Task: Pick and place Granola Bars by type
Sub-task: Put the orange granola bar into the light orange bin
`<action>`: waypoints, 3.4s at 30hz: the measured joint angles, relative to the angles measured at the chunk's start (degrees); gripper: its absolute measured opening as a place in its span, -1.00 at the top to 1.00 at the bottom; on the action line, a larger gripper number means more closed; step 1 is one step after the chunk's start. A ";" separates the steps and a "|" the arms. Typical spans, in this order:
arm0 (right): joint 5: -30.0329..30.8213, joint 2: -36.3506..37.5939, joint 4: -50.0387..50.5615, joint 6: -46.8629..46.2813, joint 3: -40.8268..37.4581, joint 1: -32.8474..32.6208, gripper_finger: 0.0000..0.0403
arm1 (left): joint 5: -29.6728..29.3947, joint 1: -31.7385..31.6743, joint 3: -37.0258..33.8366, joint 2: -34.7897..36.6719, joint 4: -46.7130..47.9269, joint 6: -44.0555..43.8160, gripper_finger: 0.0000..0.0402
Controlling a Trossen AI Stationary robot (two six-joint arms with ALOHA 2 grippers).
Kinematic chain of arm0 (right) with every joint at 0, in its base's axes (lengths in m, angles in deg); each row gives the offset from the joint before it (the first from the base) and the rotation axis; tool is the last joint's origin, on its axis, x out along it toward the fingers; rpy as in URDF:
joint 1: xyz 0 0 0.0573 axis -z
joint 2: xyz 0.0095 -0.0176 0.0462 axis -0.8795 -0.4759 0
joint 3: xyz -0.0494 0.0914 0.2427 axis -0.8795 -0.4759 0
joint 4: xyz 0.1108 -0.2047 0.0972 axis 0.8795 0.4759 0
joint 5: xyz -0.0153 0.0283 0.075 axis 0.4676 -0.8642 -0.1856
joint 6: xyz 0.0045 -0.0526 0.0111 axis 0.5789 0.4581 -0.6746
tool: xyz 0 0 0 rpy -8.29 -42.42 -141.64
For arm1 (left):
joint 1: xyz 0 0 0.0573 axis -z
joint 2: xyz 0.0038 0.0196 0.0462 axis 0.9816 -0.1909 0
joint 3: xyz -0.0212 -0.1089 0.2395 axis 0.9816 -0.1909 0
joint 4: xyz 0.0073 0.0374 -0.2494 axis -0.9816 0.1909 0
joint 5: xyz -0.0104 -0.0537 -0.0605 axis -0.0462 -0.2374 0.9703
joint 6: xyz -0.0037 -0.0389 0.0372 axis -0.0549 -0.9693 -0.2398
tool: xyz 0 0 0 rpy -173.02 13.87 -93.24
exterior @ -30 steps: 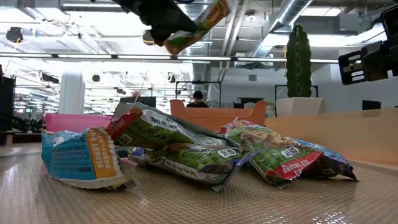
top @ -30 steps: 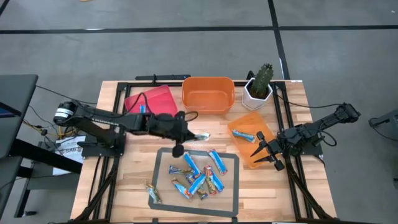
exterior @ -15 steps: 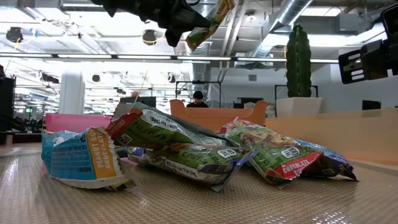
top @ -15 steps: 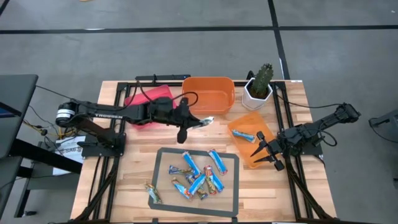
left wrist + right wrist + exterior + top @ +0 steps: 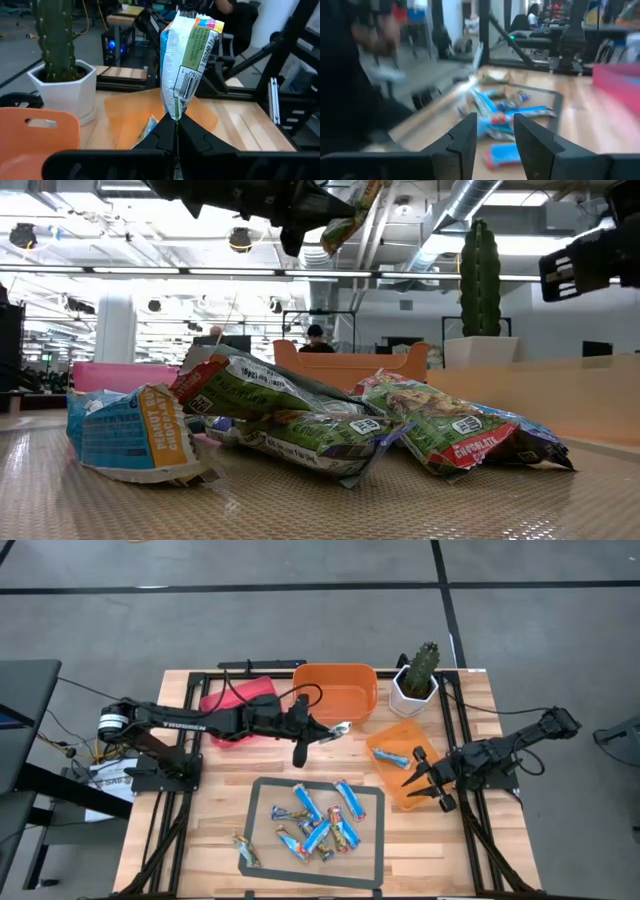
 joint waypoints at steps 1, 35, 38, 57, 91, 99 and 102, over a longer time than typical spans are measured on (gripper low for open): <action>0.00 0.01 -1.23 -3.78 0.00 -0.12 0.39 | -0.14 -0.03 -0.03 -0.03 0.12 -0.30 1.00; 23.57 -36.93 -31.24 -0.07 19.05 10.00 0.02 | -2.34 1.13 -0.06 -0.15 -5.15 -3.50 1.00; 23.86 -41.29 -31.08 -0.02 22.79 11.76 -0.11 | -2.30 1.13 -0.07 -0.15 -5.15 -2.91 1.00; 12.76 -57.76 -31.07 -0.46 36.88 18.54 -0.16 | -0.79 1.43 -0.07 -0.13 -5.08 -1.09 1.00; 13.26 -57.87 -30.31 -0.47 37.77 19.61 0.72 | 0.74 1.46 -0.07 -0.13 -6.26 0.48 0.37; 13.54 -57.84 -23.97 -2.64 37.73 20.59 0.72 | -0.34 0.97 -0.07 -0.13 -2.55 0.82 0.02; 13.55 -56.93 -19.28 -4.03 37.73 21.51 0.72 | -1.87 0.23 -0.07 -0.13 -0.49 0.94 -0.03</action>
